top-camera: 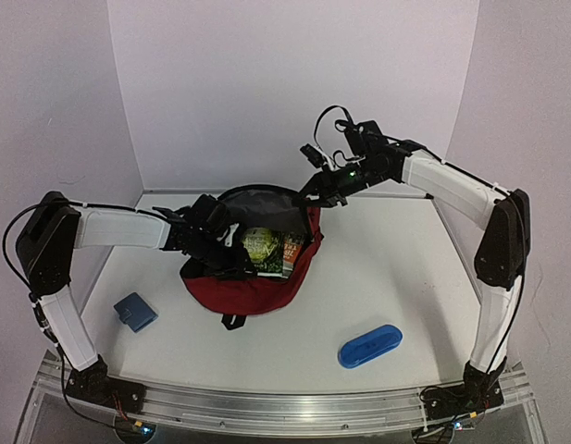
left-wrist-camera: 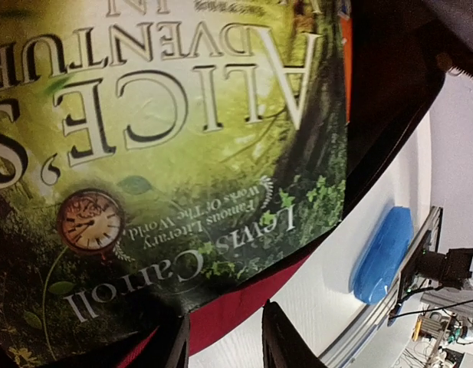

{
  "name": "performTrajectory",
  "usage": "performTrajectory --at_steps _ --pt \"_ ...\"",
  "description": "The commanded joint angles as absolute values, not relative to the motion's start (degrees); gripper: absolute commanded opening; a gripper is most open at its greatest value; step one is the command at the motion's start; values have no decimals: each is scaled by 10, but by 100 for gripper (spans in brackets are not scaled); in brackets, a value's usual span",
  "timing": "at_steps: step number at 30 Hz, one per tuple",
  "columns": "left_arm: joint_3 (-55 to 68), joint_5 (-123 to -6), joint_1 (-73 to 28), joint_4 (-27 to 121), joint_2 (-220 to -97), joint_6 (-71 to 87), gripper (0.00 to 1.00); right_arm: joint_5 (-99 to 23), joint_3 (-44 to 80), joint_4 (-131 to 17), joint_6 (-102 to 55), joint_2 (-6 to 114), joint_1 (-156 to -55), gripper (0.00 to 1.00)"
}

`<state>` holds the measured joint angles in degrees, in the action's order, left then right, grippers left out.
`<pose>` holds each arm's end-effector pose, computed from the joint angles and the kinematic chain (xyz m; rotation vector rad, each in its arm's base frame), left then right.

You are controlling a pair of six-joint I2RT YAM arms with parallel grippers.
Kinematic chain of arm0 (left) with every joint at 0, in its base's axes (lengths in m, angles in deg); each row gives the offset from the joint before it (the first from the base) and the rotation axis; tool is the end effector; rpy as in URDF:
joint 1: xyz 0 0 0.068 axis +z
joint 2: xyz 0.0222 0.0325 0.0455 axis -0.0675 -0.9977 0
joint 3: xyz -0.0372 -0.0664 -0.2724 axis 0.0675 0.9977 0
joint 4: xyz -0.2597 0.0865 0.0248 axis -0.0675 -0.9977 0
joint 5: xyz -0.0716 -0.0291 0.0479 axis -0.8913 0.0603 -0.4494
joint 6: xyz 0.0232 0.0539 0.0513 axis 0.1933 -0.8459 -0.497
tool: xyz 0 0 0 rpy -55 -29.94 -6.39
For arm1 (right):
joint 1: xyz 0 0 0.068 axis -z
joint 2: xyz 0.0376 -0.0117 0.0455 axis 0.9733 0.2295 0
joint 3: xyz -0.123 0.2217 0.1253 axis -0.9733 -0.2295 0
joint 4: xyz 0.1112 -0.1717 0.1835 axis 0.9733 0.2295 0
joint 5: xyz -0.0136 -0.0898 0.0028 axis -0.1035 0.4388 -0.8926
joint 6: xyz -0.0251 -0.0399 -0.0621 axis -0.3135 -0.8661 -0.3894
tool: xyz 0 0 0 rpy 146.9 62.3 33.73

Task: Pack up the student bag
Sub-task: Place the book in the student bag.

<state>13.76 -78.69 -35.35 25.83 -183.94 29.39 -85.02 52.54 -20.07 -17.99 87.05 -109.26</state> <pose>0.2888 -0.2685 0.1676 0.3101 2.7119 -0.9423 0.3753 0.3039 0.3316 -0.9300 2.1566 1.4897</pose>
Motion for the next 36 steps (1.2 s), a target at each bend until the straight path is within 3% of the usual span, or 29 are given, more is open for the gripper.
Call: performTrajectory --at_steps 1,6,18,26,36 --pt "82 -736 -346 314 -1844 306 35 -861 521 -213 -187 823 -1093 0" --pt "69 -688 -338 321 -1866 323 50 -862 525 -213 -185 823 -1092 0" --pt "61 -694 -330 311 -1860 321 71 -829 523 -211 -193 826 -1071 0" --pt "81 -784 -337 235 -1776 238 75 -609 534 -166 -264 856 -1037 0" --pt "114 -772 -337 162 -1773 182 74 -597 579 -168 -267 948 -1026 0"
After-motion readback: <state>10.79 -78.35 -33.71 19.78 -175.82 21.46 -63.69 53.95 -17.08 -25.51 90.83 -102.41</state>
